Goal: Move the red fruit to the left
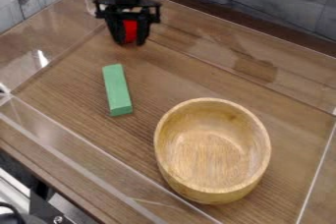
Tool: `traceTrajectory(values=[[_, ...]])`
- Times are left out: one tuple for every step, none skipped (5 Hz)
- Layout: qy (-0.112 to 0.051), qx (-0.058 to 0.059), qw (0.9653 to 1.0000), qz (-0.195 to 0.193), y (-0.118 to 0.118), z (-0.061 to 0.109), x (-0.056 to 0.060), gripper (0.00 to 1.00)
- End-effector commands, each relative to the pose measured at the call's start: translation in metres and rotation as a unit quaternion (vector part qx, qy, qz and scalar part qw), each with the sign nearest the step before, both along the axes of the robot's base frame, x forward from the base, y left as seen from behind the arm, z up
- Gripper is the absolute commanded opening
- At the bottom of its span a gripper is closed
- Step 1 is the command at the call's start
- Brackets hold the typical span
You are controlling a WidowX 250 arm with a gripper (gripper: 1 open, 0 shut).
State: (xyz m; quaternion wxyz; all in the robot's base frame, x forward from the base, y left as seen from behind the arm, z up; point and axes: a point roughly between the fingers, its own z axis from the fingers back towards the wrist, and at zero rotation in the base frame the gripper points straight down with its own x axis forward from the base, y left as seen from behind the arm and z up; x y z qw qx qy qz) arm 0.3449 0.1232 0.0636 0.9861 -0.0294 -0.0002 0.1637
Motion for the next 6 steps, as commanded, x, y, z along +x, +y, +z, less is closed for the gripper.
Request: traceTrajectory(values=[[-0.033,0.017,0.9993,-0.002,0.012,0.024,0.008,0.00],[-0.027,0.019,0.9994,-0.012,0.019,0.019,0.012,0.00],[-0.020,0.020,0.9987,-0.042,0.021,0.011,0.007,0.00],[-0.013,0.020,0.9972,-0.071,0.023,0.003,0.001,0.00],[-0.005,0.020,0.9967,-0.078,0.023,0.001,-0.006,0.00],[0.003,0.017,0.9962,-0.085,0.022,0.000,-0.014,1.00]])
